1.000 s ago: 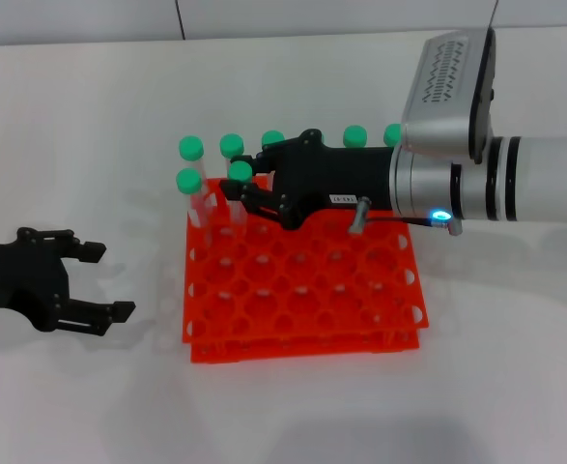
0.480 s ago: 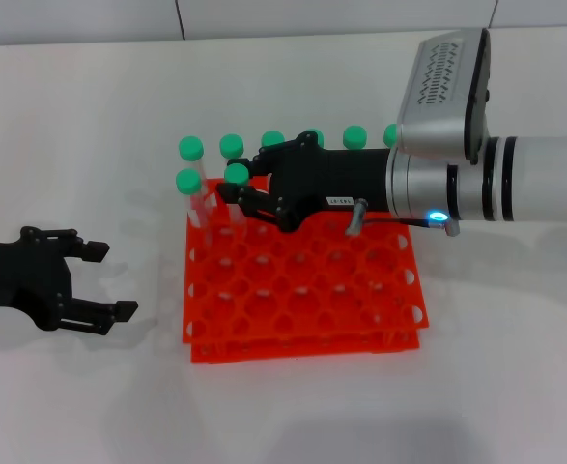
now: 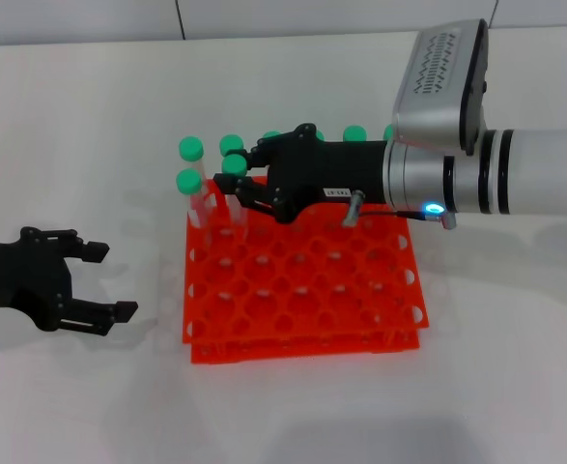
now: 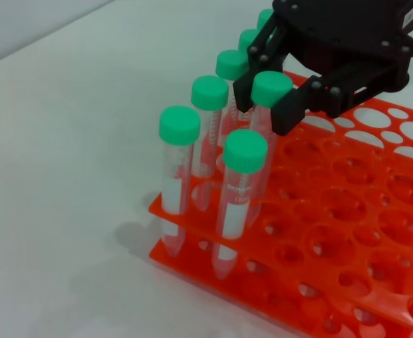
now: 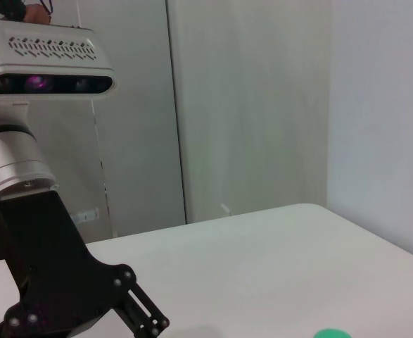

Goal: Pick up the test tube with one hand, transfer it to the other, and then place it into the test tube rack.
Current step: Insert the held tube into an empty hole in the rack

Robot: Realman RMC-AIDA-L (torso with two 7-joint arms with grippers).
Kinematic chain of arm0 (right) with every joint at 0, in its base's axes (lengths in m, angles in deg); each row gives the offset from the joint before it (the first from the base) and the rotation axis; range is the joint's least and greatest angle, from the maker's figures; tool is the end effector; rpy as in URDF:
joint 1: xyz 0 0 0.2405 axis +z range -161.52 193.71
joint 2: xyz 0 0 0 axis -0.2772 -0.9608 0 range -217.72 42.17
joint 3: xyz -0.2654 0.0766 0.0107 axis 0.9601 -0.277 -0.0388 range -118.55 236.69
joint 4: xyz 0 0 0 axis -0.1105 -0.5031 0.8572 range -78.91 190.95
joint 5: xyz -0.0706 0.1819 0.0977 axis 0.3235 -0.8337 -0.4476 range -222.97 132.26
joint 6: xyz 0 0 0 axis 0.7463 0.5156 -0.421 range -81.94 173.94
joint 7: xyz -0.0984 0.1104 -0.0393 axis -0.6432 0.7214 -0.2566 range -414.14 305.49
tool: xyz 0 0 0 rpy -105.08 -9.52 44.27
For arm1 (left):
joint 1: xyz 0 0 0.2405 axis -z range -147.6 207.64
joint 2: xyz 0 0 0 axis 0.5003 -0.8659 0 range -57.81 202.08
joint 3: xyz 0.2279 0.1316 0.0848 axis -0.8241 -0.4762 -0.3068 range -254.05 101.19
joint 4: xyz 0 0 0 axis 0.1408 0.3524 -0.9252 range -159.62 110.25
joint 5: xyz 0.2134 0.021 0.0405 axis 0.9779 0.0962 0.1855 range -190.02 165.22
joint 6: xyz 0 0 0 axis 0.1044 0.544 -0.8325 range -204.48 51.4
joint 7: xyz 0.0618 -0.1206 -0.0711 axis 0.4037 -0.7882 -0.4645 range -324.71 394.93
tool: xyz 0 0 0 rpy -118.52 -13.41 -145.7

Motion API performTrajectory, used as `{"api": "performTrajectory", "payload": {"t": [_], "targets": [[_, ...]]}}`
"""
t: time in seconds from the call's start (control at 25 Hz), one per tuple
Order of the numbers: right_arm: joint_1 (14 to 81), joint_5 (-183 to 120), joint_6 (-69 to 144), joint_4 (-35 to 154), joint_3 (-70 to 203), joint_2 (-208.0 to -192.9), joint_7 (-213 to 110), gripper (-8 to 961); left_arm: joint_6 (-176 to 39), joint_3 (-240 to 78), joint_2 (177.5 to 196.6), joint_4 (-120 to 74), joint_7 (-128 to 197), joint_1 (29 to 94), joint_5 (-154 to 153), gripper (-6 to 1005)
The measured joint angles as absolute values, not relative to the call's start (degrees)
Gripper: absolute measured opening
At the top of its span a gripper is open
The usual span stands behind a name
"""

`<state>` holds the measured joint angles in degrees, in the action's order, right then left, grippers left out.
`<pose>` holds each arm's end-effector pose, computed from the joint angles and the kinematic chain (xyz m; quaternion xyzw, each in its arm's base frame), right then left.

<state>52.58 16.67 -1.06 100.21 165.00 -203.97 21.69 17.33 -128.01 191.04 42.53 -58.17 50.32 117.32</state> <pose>0.1466 0.3885 -0.1174 -0.9557 0.0967 0.2339 0.1503 -0.3015 0.3178 0.0276 -0.9722 -0.1947 -0.0156 0.1294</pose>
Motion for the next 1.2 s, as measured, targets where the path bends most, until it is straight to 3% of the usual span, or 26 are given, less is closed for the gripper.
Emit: {"api": "performTrajectory", "payload": {"t": [1.2], "targets": [[52.6, 16.5, -1.4, 99.0, 165.1, -203.96, 21.7, 259, 17.3, -128.1, 191.05, 42.5, -57.6, 50.3, 117.3, 892]]}}
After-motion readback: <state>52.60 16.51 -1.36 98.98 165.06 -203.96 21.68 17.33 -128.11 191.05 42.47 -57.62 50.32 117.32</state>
